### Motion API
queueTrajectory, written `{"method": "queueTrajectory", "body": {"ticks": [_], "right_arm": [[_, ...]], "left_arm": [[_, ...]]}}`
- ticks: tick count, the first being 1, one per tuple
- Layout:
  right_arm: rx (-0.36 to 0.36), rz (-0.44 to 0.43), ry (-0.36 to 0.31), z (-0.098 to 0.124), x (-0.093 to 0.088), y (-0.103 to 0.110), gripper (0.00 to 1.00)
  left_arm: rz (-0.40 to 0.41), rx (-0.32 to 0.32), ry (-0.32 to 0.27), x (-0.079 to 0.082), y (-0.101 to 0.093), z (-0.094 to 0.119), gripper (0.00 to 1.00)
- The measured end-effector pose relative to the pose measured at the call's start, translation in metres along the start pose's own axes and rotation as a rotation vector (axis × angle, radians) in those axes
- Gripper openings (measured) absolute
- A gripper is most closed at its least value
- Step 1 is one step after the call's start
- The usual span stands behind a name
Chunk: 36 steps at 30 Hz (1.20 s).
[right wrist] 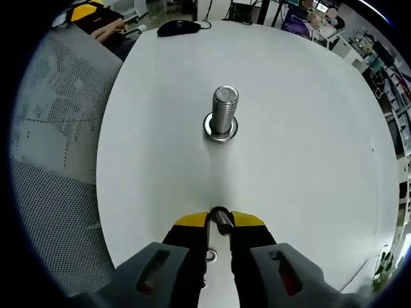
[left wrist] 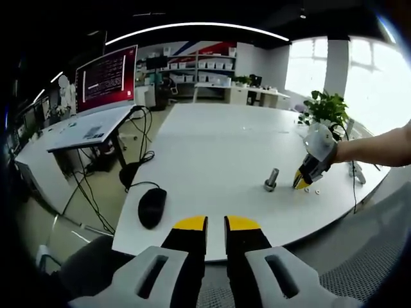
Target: Place the washer onto the threaded stud by aligning its center hole with the stud, sliding it down to the base, and recovering from edge contact or off-axis alignment until the washer reaches the visible bottom stop.
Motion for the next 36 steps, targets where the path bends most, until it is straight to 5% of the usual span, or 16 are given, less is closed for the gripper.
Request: {"method": "queueTrajectory", "body": {"ticks": [5,8,17,23,36], "right_arm": [[0.006,0.029,-0.025,0.001,0.000,0.005,0.17],[-0.015,-0.023,-0.045,0.002,-0.002,0.002,0.35],[-0.028,-0.127,-0.116,0.018,-0.022,0.008,0.36],[-0.015,-0.217,-0.221,0.030,-0.035,0.018,0.36],[0.080,-0.143,-0.062,0.027,-0.079,0.034,0.32]], "left_arm": [[0.001,0.001,0.000,0.000,0.000,0.000,0.08],[0.000,0.001,-0.001,0.000,0.000,0.000,0.08],[0.001,-0.001,-0.003,0.000,-0.001,0.001,0.08],[-0.001,-0.002,-0.003,0.000,-0.001,0.000,0.08],[-0.001,-0.004,-0.006,0.000,-0.001,0.000,0.08]]}}
Point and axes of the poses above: the point that each gripper's makers call its tool centre point, and the gripper's own axes: z roughly backward along the fingers, y roughly to its left, x roughly out of its top, the point moved 2 cm from there along z, roughly backward along the fingers, and after that the axes turned 12 degrees about z, right-handed, at the moved point
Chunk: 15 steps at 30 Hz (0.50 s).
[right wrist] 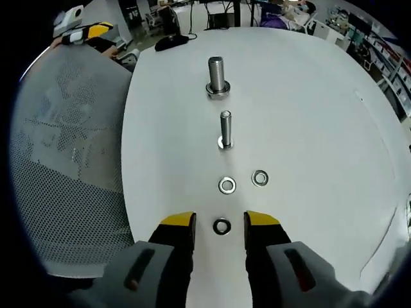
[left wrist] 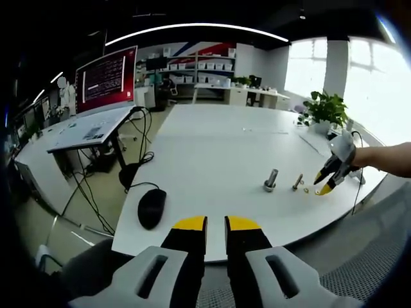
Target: Place the washer onto the threaded stud by aligning its center hole with the stud, sliding it down to the base, and recovering from edge contact or off-axis alignment until the washer reaches the visible bottom stop.
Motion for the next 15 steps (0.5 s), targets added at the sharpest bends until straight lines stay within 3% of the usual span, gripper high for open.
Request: {"method": "queueTrajectory", "body": {"ticks": [3,5,8,15], "right_arm": [[0.011,0.063,0.073,-0.0052,-0.0108,0.0022,0.28],[-0.011,0.091,0.050,-0.0053,-0.0058,-0.0003,0.25],[0.006,0.042,0.061,-0.0055,-0.0039,-0.0005,0.24],[0.012,0.220,0.181,-0.0068,-0.0034,0.0076,0.20]], "left_arm": [[0.000,0.001,-0.001,0.0002,-0.0001,0.0000,0.08],[0.000,0.002,-0.003,0.0003,-0.0001,0.0001,0.09],[0.001,0.001,-0.005,0.0006,-0.0001,0.0001,0.09],[0.006,0.000,-0.011,0.0013,-0.0001,0.0003,0.09]]}}
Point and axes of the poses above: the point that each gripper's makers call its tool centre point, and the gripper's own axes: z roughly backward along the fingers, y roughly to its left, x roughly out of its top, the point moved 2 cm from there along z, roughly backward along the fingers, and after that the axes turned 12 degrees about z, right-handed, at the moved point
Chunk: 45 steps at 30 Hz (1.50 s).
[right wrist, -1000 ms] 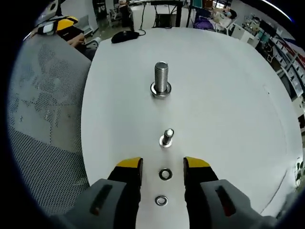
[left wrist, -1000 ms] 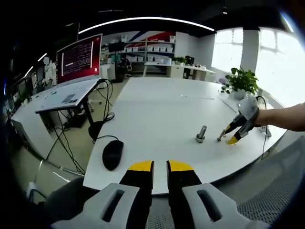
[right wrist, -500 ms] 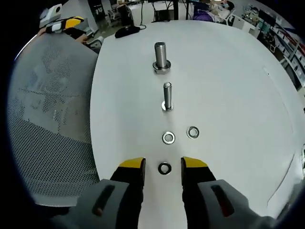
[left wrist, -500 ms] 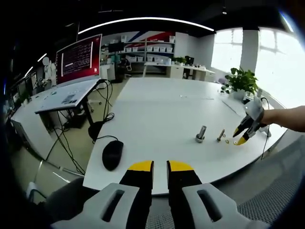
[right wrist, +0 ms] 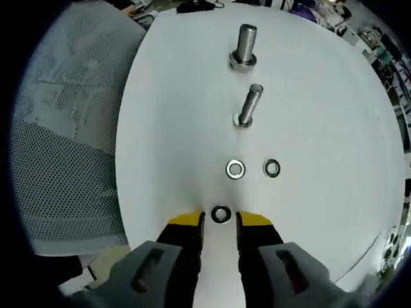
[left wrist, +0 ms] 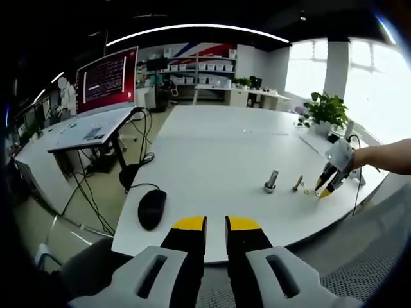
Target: Place the washer onto the threaded stud by aligning its center hole with the stud, sliding it down to the base, and recovering from edge contact or off-axis alignment until the washer reaches the visible bottom stop.
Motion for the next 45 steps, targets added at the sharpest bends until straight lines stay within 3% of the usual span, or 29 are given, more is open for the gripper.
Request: {"method": "queueTrajectory", "body": {"ticks": [2,14,21,28,32,38,45], "right_arm": [[0.006,0.051,0.023,-0.0013,0.0007,0.0016,0.18],[-0.001,0.018,0.048,-0.0021,-0.0019,0.0007,0.17],[-0.030,-0.059,-0.016,-0.0022,-0.0036,-0.0002,0.17],[-0.004,-0.166,-0.077,-0.0007,-0.0039,-0.0011,0.21],[-0.015,-0.114,-0.039,0.0005,-0.0082,0.0006,0.24],[-0.010,-0.095,-0.037,0.0012,-0.0054,0.0028,0.25],[-0.010,-0.064,-0.019,0.0001,-0.0003,0.0025,0.16]], "left_arm": [[0.005,-0.001,-0.005,0.0007,0.0000,0.0002,0.09],[-0.003,0.003,-0.001,-0.0001,-0.0003,0.0003,0.10],[-0.004,0.002,-0.001,-0.0001,-0.0004,0.0003,0.10],[-0.009,0.001,0.001,-0.0001,0.0000,0.0000,0.10],[-0.012,-0.002,0.003,-0.0003,0.0000,0.0000,0.10],[-0.012,-0.001,0.004,-0.0003,-0.0002,0.0000,0.10],[-0.011,-0.001,0.004,-0.0001,-0.0003,0.0002,0.10]]}}
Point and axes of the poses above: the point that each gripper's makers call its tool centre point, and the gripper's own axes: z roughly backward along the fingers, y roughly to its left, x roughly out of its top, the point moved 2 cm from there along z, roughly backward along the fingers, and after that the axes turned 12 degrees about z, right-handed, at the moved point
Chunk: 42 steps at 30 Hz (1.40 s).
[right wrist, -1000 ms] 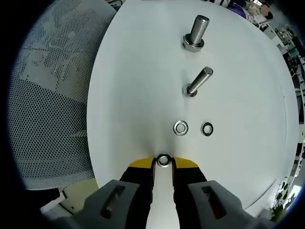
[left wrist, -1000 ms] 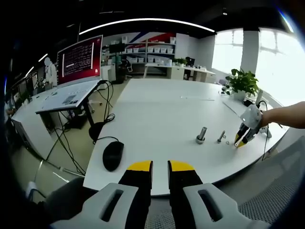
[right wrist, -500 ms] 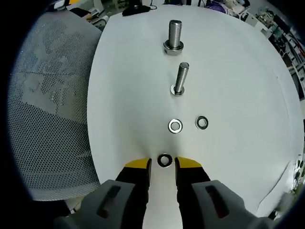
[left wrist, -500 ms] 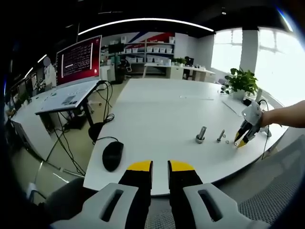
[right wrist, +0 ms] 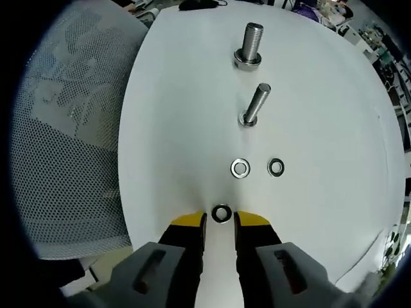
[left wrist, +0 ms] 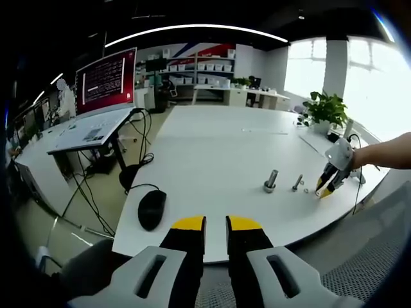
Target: Place the washer onto the threaded stud by aligning its center hole with the stud, sliding it down to the base, and recovering from edge contact or off-axis alignment until the washer reaches the visible bottom stop.
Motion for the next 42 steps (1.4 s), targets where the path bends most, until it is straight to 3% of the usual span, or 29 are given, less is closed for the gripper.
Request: {"method": "queueTrajectory", "body": {"ticks": [4,17,42], "right_arm": [[-0.005,0.026,0.023,-0.0012,0.0002,-0.0014,0.16],[0.000,-0.015,0.020,-0.0023,-0.0015,-0.0051,0.16],[-0.024,0.064,0.108,-0.0045,0.0020,-0.0018,0.16]], "left_arm": [[-0.003,-0.001,0.003,-0.0004,-0.0003,0.0000,0.10],[-0.003,-0.001,0.002,-0.0002,-0.0007,-0.0001,0.10],[-0.007,-0.005,0.000,-0.0001,-0.0008,0.0003,0.10]]}}
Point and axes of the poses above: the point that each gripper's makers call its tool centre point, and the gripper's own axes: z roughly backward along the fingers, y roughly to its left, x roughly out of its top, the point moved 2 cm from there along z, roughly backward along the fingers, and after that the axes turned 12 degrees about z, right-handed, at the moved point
